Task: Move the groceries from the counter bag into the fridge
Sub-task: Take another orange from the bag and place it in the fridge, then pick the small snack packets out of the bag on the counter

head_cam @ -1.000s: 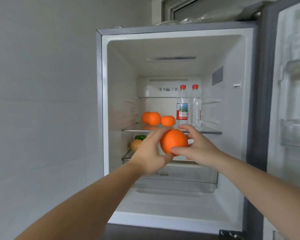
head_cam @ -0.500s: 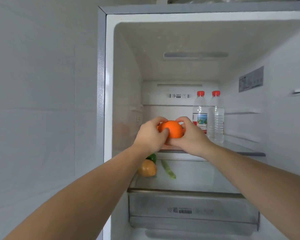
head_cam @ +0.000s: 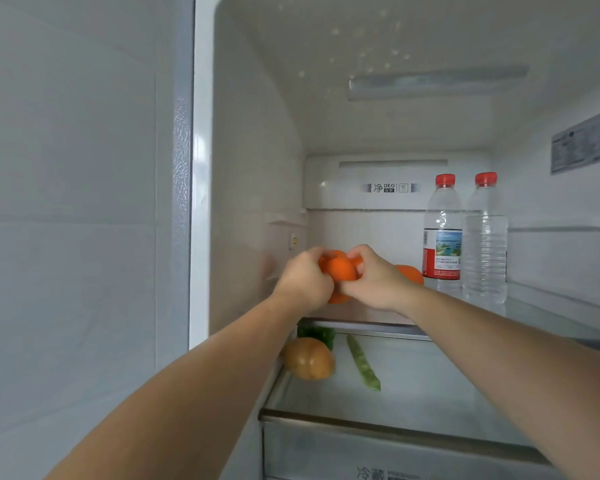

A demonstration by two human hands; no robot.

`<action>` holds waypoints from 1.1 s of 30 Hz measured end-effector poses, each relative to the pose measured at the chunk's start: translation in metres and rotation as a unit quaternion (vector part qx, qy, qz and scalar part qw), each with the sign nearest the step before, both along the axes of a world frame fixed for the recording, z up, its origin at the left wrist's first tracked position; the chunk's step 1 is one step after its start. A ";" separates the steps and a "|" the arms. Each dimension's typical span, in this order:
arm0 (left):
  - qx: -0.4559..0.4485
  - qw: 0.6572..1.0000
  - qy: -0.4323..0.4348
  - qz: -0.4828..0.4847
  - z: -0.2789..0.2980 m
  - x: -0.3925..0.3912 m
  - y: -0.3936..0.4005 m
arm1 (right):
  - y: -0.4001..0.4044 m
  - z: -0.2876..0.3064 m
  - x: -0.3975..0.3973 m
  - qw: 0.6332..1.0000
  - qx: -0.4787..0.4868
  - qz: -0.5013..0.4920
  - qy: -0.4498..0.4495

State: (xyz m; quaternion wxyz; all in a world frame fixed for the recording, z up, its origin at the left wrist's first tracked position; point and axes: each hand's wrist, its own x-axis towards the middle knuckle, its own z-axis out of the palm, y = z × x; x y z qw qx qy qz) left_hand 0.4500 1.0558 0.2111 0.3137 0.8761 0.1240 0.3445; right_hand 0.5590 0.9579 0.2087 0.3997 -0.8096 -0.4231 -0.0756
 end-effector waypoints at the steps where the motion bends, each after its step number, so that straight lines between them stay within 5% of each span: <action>1: -0.003 1.000 0.004 0.001 -0.001 0.001 0.001 | 0.002 0.000 0.000 1.000 -0.003 -0.003 -0.003; 7: 0.020 1.000 0.003 0.007 -0.001 -0.002 0.002 | -0.004 0.000 -0.009 0.999 -0.023 -0.025 -0.027; 22: 0.334 0.940 -0.026 -0.060 -0.044 -0.063 -0.026 | -0.109 -0.034 -0.100 0.958 -0.035 -0.241 -0.150; 33: 0.234 0.959 0.050 -0.151 -0.087 -0.136 -0.110 | -0.226 -0.093 -0.215 0.948 -0.120 -0.274 -0.105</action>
